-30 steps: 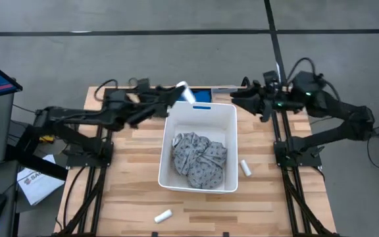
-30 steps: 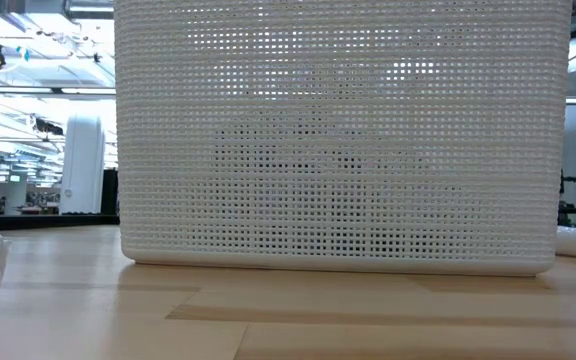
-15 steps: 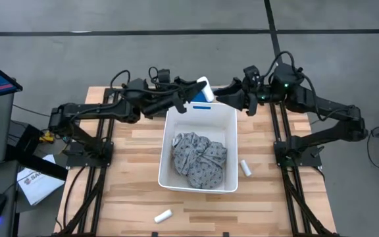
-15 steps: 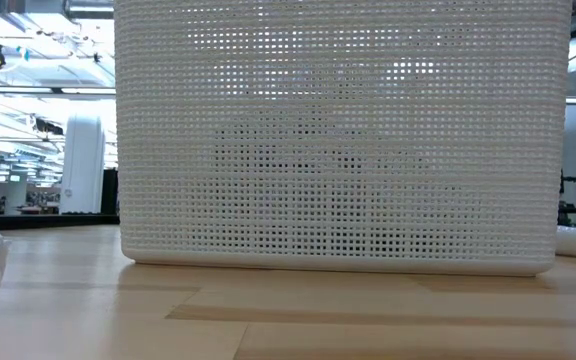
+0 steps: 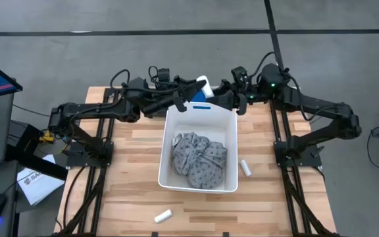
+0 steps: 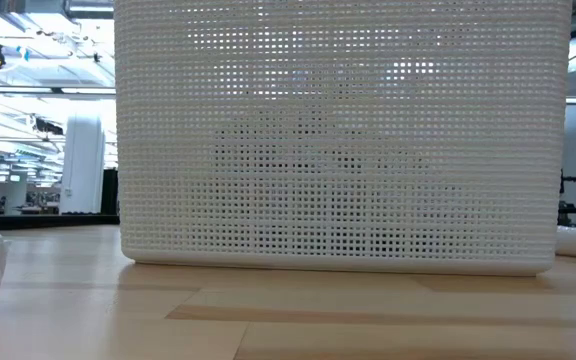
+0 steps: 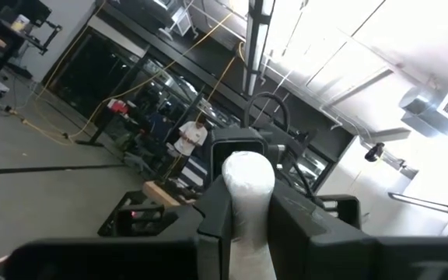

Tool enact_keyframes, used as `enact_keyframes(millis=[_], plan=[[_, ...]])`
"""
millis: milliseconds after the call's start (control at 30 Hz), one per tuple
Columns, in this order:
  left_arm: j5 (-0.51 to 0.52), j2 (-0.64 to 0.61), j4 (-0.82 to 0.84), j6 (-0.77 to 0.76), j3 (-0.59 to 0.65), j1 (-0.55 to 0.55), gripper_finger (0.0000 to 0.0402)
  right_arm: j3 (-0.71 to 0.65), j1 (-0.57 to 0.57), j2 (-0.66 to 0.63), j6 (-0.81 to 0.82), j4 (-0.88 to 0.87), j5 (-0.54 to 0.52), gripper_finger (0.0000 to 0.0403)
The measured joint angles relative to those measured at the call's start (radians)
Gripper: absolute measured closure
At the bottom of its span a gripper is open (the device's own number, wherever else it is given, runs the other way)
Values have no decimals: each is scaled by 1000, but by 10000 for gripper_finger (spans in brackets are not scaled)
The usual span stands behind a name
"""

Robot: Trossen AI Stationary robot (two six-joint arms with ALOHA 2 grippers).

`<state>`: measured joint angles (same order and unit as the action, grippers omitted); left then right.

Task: Pick & place medical supplies in basket/bin
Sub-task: Put the bottom left white bandage into the transparent bin

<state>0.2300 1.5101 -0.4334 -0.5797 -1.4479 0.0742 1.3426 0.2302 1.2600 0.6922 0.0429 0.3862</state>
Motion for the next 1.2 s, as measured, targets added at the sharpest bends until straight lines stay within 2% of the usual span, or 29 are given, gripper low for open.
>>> enact_keyframes(millis=[200,467,600,800,933,1100,1200], plan=[[-1,0,-2,0,0,4,353,0,2,7,8,21,-2,246],[-1,0,1,23,-1,4,351,0,8,-2,8,19,-5,336],[-1,-2,-3,31,-1,4,336,0,8,-2,8,19,-6,368],[-5,-45,-15,162,6,-4,304,1,21,-2,5,26,-4,368],[6,-144,-45,249,2,-3,291,1,59,-30,-17,-38,7,368],[5,-233,131,304,8,-19,287,1,165,-88,-26,-154,1,368],[8,-286,267,305,10,-36,289,2,250,-132,-24,-333,-43,368]])
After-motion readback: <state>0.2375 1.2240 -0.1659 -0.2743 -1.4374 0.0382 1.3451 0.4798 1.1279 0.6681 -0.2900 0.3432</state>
